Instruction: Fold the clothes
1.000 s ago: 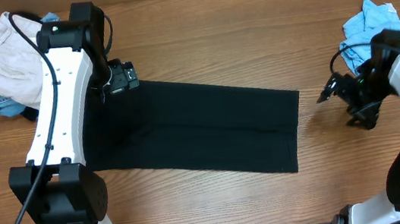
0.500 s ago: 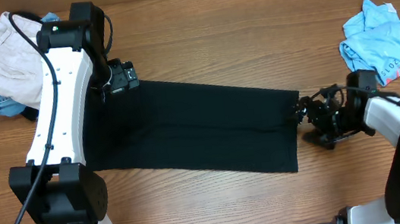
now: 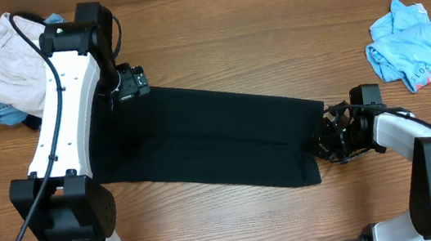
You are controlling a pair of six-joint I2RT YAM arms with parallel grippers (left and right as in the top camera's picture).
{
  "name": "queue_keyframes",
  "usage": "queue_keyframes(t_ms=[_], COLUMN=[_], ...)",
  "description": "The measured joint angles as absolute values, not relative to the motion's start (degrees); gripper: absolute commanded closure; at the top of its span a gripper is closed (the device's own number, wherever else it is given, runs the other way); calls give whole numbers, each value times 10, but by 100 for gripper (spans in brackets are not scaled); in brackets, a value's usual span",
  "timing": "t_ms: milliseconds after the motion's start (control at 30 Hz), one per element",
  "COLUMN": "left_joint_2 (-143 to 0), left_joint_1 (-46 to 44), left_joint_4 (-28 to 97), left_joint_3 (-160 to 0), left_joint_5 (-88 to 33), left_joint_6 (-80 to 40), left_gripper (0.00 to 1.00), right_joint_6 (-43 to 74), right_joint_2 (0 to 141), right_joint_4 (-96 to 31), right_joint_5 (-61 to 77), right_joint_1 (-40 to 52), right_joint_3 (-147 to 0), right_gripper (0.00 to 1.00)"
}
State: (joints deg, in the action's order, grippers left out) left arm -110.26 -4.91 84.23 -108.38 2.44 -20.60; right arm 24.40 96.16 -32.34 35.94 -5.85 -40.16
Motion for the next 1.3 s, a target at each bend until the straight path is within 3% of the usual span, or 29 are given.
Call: queue_keyframes(t_ms=[233, 367, 500, 700, 733, 800, 833, 967, 1033, 1067, 1100, 1133, 1167, 1300], left_joint_2=[-1103, -1103, -1103, -1103, -1103, -1103, -1103, -1103, -1103, -1103, -1103, -1103, -1103, -1103], left_joint_1=[-49, -49, -49, -49, -49, -49, -49, -49, -49, -49, -49, -49, -49, -49], left_joint_4=[843, 843, 842, 841, 841, 843, 843, 849, 849, 850, 852, 852, 854, 856], left_joint_3=[-1084, -1084, -1084, -1084, -1084, -1084, -1084, -1084, -1084, -1084, -1084, -1084, -1084, -1084], left_joint_5=[24, 24, 24, 22, 22, 20, 20, 20, 20, 20, 20, 19, 19, 20], left_joint_6=[-206, -206, -206, -206, -207, -206, -207, -206, -206, -206, -206, -206, -206, -206], left_gripper=[0, 0, 0, 0, 0, 0, 0, 0, 0, 0, 0, 0, 0, 0], right_joint_6=[264, 269, 278, 283, 285, 298, 306, 314, 315, 315, 316, 317, 317, 300], right_joint_2=[974, 983, 985, 985, 985, 985, 985, 985, 985, 985, 985, 987, 987, 984], right_joint_4=[-477, -632, -725, -741, -735, -722, -713, -705, -703, -705, -713, -747, -766, -781], right_joint_5=[222, 79, -5, -60, -62, -63, -62, -39, -25, -21, -18, -20, -25, -36], right_joint_1=[-82, -166, -173, -3, 32, 95, 111, 161, 168, 168, 165, 151, 136, -4], right_joint_3=[-498, -637, -752, -780, -780, -780, -778, -753, -753, -753, -754, -769, -790, -850], right_gripper=[96, 96, 96, 96, 91, 72, 69, 69, 76, 73, 57, 21, 13, 7])
